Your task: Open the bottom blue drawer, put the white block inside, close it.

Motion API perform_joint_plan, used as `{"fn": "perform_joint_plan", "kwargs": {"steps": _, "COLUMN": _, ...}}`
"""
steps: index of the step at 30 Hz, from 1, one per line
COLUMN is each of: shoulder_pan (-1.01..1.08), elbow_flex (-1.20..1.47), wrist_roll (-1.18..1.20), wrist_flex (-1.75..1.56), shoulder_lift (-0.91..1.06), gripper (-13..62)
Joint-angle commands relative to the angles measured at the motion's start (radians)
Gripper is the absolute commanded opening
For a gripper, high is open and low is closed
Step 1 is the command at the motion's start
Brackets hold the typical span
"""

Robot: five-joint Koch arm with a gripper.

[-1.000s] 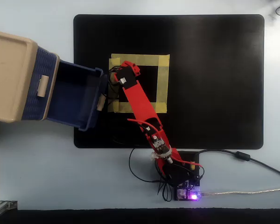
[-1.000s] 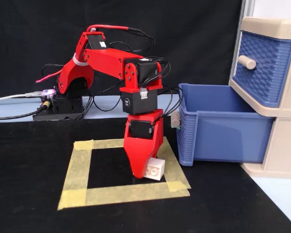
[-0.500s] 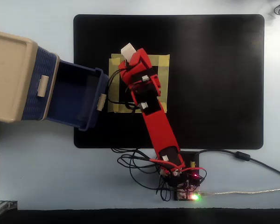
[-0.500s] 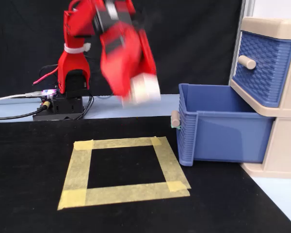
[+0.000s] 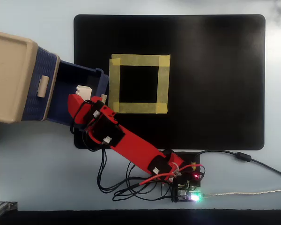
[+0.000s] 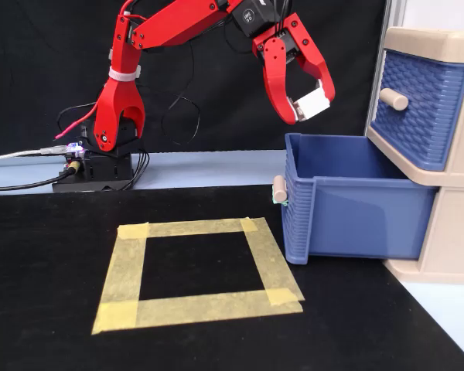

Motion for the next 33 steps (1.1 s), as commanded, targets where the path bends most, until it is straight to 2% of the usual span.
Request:
{"fn": "perform_joint_plan", "kwargs": {"steps": 1, "shoulder_pan": -0.025, "elbow_flex": -0.028, "wrist_roll": -0.066, "wrist_flex": 0.003, "shoulder_lift": 0.000, "gripper": -7.5}}
{"fn": "perform_joint_plan", "kwargs": {"steps": 3, "shoulder_pan": -0.025, "elbow_flex": -0.032, "wrist_roll": -0.061, "wrist_flex": -0.006, "shoulder_lift": -0.048, "gripper": -4.9}}
{"fn": "perform_joint_plan", "kwargs": {"steps": 6, "shoulder_pan": -0.026, "elbow_flex": -0.041, "wrist_roll": -0.057, "wrist_flex": -0.032, "shoulder_lift": -0.127, "gripper": 22.0}}
{"fn": "perform_joint_plan", "kwargs": {"steps": 8, "shoulder_pan": -0.026, "elbow_flex": -0.043, "wrist_roll": -0.057, "wrist_flex": -0.064, "shoulder_lift": -0.173, "gripper": 30.8}}
{"fn": "perform_joint_plan", "kwargs": {"steps": 12, "shoulder_pan": -0.040, "elbow_flex": -0.049, "wrist_roll": -0.064, "wrist_flex": -0.080, "shoulder_lift": -0.172, "gripper": 31.6}}
{"fn": "perform_joint_plan", "kwargs": {"steps": 17, "shoulder_pan": -0.035, "elbow_flex": -0.038, "wrist_roll": -0.058, "wrist_flex": 0.011, "shoulder_lift": 0.107, "gripper": 33.0}}
{"fn": "perform_joint_plan", "kwargs": {"steps": 19, "shoulder_pan": -0.029, "elbow_flex": -0.035, "wrist_roll": -0.035, "wrist_flex": 0.152, "shoulder_lift": 0.222, "gripper": 33.0}}
{"fn": "perform_joint_plan", "kwargs": {"steps": 22, "shoulder_pan": -0.025, "elbow_flex": -0.018, "wrist_roll": 0.084, "wrist_flex": 0.373, "shoulder_lift": 0.284, "gripper": 32.9}}
{"fn": "perform_joint_plan", "kwargs": {"steps": 24, "shoulder_pan": -0.009, "elbow_flex": 0.029, "wrist_roll": 0.199, "wrist_flex": 0.502, "shoulder_lift": 0.279, "gripper": 32.9}}
{"fn": "perform_joint_plan", "kwargs": {"steps": 26, "shoulder_pan": 0.018, "elbow_flex": 0.110, "wrist_roll": 0.232, "wrist_flex": 0.497, "shoulder_lift": 0.236, "gripper": 32.8}}
{"fn": "perform_joint_plan", "kwargs": {"steps": 29, "shoulder_pan": 0.015, "elbow_flex": 0.193, "wrist_roll": 0.161, "wrist_flex": 0.416, "shoulder_lift": 0.037, "gripper": 32.9}}
{"fn": "perform_joint_plan", "kwargs": {"steps": 33, "shoulder_pan": 0.000, "elbow_flex": 0.132, "wrist_roll": 0.046, "wrist_flex": 0.279, "shoulder_lift": -0.101, "gripper": 33.0}}
